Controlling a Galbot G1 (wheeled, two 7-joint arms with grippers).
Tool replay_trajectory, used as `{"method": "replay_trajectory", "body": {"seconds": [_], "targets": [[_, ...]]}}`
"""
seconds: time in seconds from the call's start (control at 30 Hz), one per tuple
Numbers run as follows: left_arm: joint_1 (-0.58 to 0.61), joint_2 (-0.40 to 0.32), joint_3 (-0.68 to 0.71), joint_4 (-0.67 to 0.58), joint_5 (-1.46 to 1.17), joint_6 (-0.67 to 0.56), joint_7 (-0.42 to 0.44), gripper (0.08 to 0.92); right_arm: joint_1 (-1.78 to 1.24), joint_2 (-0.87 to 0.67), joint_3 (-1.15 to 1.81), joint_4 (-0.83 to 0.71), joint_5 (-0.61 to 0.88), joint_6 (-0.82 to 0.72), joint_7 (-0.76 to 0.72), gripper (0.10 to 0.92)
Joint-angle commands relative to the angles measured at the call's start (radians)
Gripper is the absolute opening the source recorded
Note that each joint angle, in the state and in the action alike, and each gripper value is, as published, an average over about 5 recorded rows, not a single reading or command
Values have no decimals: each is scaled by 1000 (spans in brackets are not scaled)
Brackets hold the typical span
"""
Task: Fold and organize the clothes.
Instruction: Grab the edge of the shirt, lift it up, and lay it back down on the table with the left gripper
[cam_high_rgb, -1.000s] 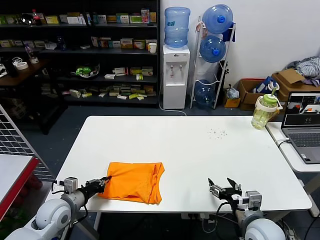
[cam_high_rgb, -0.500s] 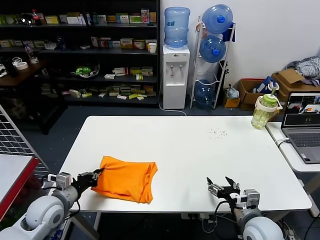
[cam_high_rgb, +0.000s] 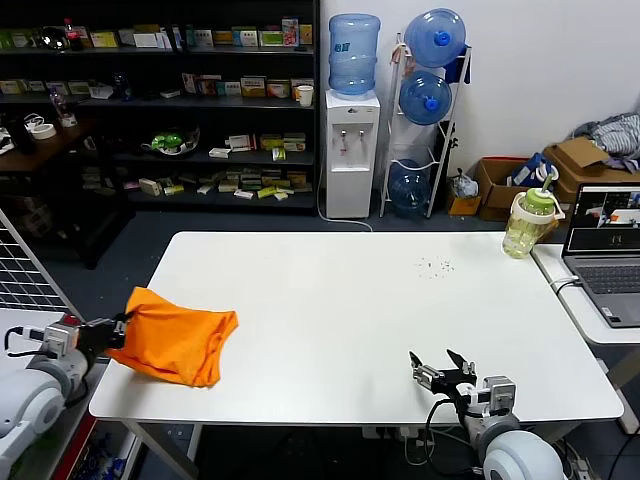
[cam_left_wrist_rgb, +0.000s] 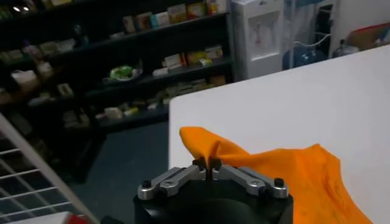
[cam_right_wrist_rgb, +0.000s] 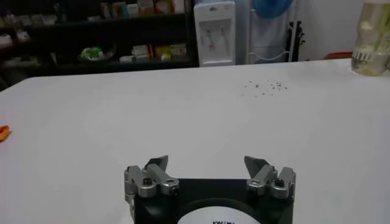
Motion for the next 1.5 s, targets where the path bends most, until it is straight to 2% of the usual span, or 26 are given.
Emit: {"method": "replay_trajectory", "body": {"seconds": [0.03,0.23,0.37,0.5,0.57,0.63,0.8,0.97,1.27,1.5], "targets": [[35,129,-115,111,27,-9,-5,108,-3,-1,-2,9,-7,2,-1,823],[37,147,-108,27,-15,22,-29,108,-15,7,2,25,-15,3,-1,823],[33,103,-65,-129,-160,63,-122,108,-31,16,14,42,-22,1,2,823],[-9,13,72,-331,-410,100,-289,108,-61,27,38,62,-32,-8,9,823],[-79,-50,201,-406,-480,105,-355,108,-83,36,53,72,-39,-13,13,823],[-197,-134,349,-422,-518,113,-412,108,-111,48,70,82,-48,-19,17,823],[-466,-368,616,-265,-543,127,-507,108,-174,79,108,105,-71,-28,20,823],[-591,-538,745,-117,-537,125,-542,108,-192,92,134,110,-75,-34,24,823],[-670,-706,824,66,-470,124,-552,108,-165,93,127,83,-66,-35,26,823],[-672,-768,831,112,-438,122,-552,108,-148,83,123,66,-55,-31,24,823]]}}
